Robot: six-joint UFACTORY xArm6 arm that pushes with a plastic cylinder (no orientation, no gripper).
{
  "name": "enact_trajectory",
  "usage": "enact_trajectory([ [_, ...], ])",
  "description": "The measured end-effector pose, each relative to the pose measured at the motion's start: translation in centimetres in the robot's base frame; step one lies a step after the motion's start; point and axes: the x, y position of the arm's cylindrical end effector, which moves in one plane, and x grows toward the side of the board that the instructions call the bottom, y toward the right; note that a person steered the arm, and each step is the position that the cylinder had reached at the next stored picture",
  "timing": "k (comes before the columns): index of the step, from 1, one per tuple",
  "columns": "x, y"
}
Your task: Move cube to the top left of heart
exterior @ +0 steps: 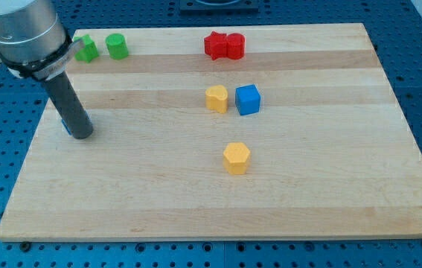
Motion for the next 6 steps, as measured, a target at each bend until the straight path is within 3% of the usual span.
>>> enact_trajectory([
  [1, 0.0, 8.3],
  [2, -0.2, 21.9],
  [3, -1.8, 31.0],
  [5, -7.2, 25.0],
  [6, -9.8, 26.8],
])
